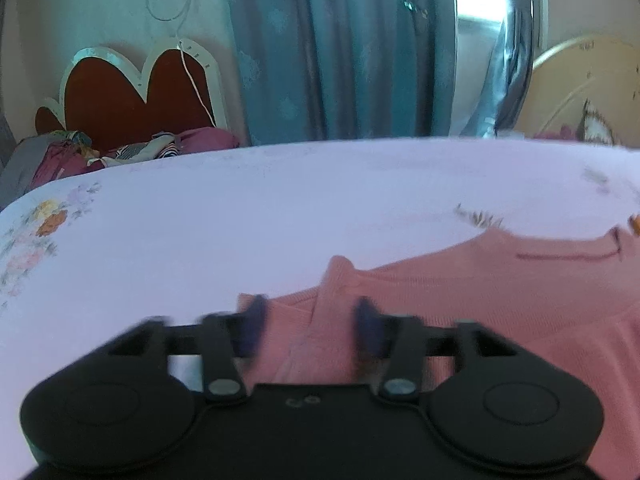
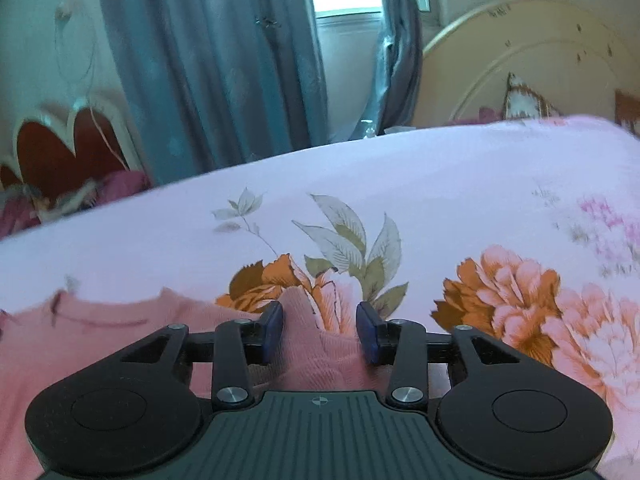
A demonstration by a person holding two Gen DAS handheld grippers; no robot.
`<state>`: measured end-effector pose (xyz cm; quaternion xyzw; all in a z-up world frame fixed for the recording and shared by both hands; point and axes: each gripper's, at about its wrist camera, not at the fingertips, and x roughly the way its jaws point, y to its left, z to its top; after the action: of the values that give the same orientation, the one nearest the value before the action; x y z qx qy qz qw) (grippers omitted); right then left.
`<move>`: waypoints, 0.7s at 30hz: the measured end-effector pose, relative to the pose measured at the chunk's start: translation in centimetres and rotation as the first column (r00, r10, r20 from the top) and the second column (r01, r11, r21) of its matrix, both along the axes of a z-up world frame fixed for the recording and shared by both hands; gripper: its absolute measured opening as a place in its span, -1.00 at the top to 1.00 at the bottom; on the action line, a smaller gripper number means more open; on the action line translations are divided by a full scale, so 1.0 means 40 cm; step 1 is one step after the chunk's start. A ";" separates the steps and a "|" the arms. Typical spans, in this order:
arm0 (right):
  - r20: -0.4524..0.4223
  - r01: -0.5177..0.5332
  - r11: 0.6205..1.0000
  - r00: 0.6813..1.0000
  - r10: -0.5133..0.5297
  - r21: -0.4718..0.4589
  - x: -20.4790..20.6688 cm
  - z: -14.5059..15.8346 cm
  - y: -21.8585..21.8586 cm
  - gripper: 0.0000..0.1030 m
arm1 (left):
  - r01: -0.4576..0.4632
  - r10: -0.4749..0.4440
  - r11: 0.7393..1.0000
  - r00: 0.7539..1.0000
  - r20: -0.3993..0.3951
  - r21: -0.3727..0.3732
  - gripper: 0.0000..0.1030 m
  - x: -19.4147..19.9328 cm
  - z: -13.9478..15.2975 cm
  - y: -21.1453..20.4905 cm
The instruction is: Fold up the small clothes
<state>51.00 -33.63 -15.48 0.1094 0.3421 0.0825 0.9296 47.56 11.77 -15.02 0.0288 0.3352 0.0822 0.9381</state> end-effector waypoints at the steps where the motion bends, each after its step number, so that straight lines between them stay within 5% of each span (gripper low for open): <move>1: 0.008 0.000 1.000 1.000 0.000 0.004 -0.012 0.011 -0.002 0.22 | -0.005 0.005 1.000 1.000 0.024 0.003 -0.25 -0.015 0.011 0.003; 8: 0.011 -0.126 0.991 0.992 0.127 -0.033 -0.087 0.054 0.086 0.22 | 0.084 -0.080 0.996 0.992 0.098 -0.035 -0.25 -0.119 0.071 -0.047; 14: -0.005 -0.258 0.963 0.966 0.258 -0.073 -0.165 0.032 0.216 0.22 | 0.179 -0.176 0.981 0.983 0.044 -0.073 -0.24 -0.167 0.033 -0.148; 21: -0.054 -0.250 0.959 0.968 0.245 -0.134 -0.215 -0.032 0.225 0.22 | 0.116 -0.118 0.992 0.992 -0.046 -0.041 -0.24 -0.203 -0.041 -0.118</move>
<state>42.38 -24.63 -16.78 0.0019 0.3752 0.1717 0.9109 39.42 7.05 -16.66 0.0323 0.3569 0.0200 0.9334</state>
